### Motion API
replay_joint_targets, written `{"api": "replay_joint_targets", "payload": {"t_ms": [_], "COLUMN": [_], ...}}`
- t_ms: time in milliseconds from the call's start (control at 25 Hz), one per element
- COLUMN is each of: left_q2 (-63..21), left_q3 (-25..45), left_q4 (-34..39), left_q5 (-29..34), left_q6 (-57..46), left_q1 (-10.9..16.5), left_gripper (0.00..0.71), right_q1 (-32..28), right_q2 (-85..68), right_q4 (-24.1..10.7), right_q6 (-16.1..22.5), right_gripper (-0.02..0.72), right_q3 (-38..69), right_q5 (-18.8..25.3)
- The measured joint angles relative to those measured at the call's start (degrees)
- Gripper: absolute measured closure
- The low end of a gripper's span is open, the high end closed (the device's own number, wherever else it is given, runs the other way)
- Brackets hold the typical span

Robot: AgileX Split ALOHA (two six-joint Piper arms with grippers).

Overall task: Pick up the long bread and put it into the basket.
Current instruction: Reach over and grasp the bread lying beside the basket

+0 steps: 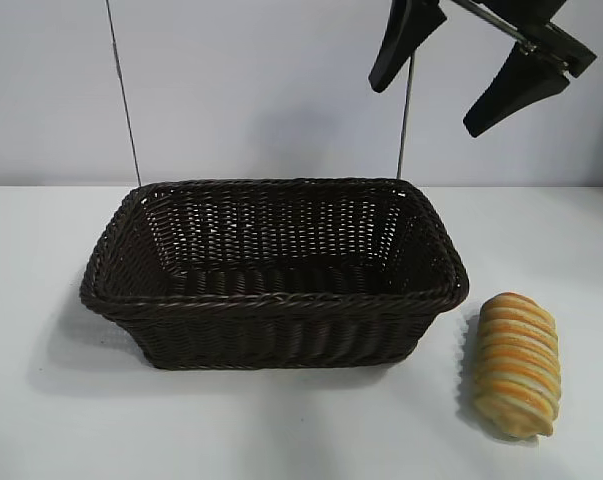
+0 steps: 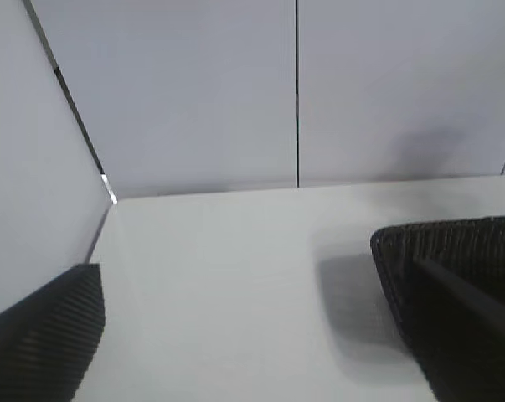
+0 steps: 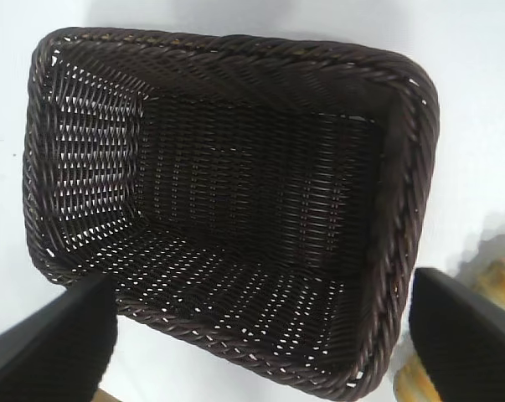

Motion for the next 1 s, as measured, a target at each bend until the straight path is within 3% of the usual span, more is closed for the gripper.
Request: {"api": "replay_joint_targets", "payload": {"t_ms": [160, 440, 640, 1000], "left_q2": [-6.8, -11.1, -11.3, -11.3], "left_q3": [7.8, 16.9, 20.9, 21.0], "left_q4": [0.0, 0.0, 0.0, -0.1], "left_q5": [0.2, 0.7, 0.8, 0.7], "left_q6": [0.0, 0.0, 0.0, 0.0], "left_q1": [0.0, 0.0, 0.0, -1.8], "left_gripper": [0.023, 0.023, 0.023, 0.023], "right_q1": [0.0, 0.0, 0.0, 0.0], "right_q2": [-4.0, -15.2, -21.2, -28.7], "right_q4": [-3.5, -15.5, -23.8, -30.7], "right_q6": [0.2, 6.3, 10.7, 17.2], "right_gripper": [0.034, 0.041, 0.041, 0.041], "right_q3": [-0.3, -0.3, -0.3, 10.9], "right_q5": [2.1, 5.4, 10.9, 11.2]}}
